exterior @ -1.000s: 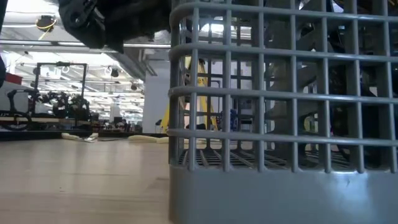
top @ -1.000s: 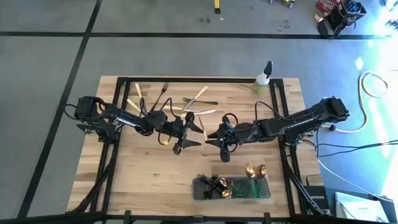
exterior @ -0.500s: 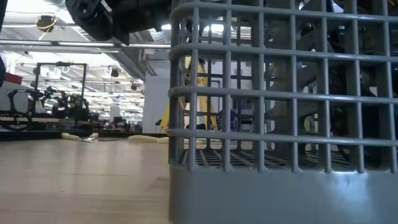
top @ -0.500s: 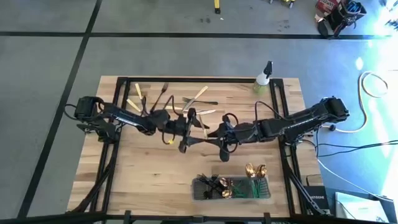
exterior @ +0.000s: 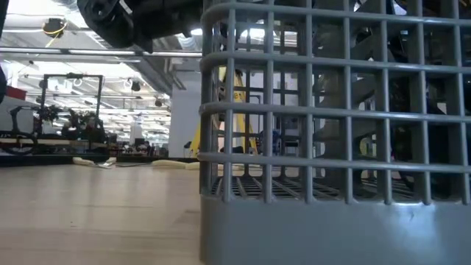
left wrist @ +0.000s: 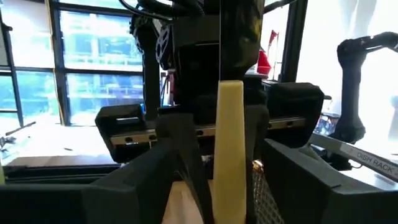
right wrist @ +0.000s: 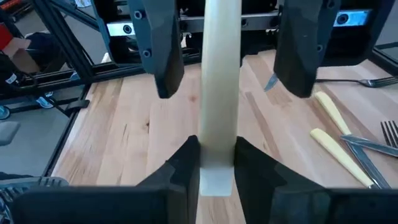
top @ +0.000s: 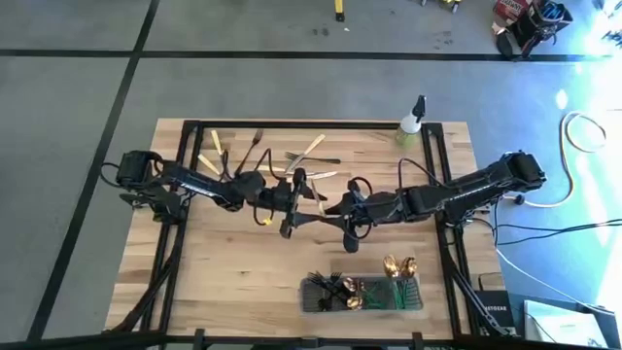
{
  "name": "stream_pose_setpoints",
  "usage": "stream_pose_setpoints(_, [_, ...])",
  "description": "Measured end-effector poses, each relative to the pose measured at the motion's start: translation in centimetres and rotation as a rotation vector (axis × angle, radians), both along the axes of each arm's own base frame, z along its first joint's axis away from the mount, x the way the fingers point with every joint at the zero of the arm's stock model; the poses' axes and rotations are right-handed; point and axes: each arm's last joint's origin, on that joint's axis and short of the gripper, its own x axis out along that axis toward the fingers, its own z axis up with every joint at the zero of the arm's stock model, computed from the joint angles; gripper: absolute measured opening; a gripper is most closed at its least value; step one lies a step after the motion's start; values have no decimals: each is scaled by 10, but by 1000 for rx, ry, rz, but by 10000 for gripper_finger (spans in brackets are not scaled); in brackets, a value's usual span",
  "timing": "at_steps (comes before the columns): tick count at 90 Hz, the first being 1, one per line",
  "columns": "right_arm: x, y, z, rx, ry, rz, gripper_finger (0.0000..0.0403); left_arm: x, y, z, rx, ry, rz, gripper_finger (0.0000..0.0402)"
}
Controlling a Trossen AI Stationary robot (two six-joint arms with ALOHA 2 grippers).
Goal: Sort silverware
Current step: Put the bottom yellow knife into the gray cutlery rack
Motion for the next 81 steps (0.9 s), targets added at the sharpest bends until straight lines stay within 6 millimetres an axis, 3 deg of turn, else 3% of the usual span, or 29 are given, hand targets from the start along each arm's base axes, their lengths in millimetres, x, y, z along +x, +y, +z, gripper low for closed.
stream_pose_setpoints(21, [0, 0, 0, -1, -1, -2, 64, 0, 0, 0, -2, 0, -1, 114])
stream_pose_setpoints(42, [0, 0, 0, -8, 2, -10, 64, 0, 0, 0, -2, 0, -4, 54])
stream_pose_setpoints(65, [0, -1, -1, -27, 13, -9, 67, 0, 0, -1, 1, 3, -17, 36])
stream_pose_setpoints(81, [-1, -1, -2, -67, 20, -1, 101, 0, 0, 0, 2, -1, -17, 36])
